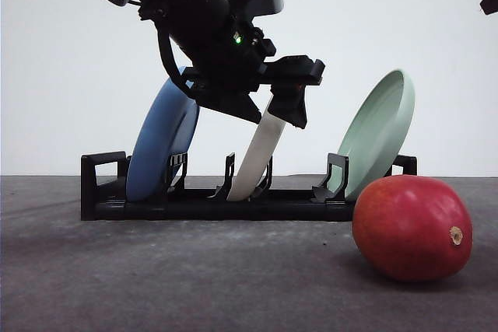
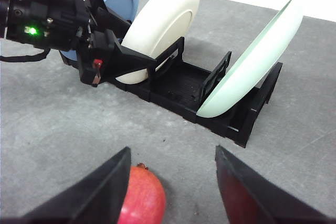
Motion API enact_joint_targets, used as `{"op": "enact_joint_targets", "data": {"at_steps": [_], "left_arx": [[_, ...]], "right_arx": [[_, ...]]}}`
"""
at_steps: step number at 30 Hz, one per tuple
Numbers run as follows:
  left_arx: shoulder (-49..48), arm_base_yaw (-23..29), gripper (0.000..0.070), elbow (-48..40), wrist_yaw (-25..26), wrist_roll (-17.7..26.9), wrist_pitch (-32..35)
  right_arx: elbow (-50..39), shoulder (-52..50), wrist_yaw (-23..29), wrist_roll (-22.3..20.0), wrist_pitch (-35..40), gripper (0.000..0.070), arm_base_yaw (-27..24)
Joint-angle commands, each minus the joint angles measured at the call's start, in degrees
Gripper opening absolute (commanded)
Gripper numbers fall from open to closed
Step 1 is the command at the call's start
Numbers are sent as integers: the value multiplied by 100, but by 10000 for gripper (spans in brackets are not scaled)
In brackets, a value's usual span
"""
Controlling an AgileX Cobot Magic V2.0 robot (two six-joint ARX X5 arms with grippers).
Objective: Place pomegranate in white plate
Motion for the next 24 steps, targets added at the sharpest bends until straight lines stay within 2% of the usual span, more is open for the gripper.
{"op": "enact_joint_targets", "data": {"at_steps": [1,3,5,9,18,21,24], "left_arx": [[103,-13,297,153,-28,-69,69],[103,3,200,153,-28,-81,69],[103,7,135,153,-28,-90,69],[101,4,64,156,-25,-142,57],[76,4,51,158,-24,-733,27],[35,3,16,158,-24,-876,27],[4,3,11,159,-24,-1000,45]], "right_arx": [[70,11,-10,-31,55,325,28],[70,11,-9,-31,55,325,28],[70,11,2,-31,55,325,28],[70,11,11,-31,57,325,28],[70,11,26,-31,57,325,26],[70,11,26,-31,57,325,26],[70,11,28,-31,57,325,26]]}}
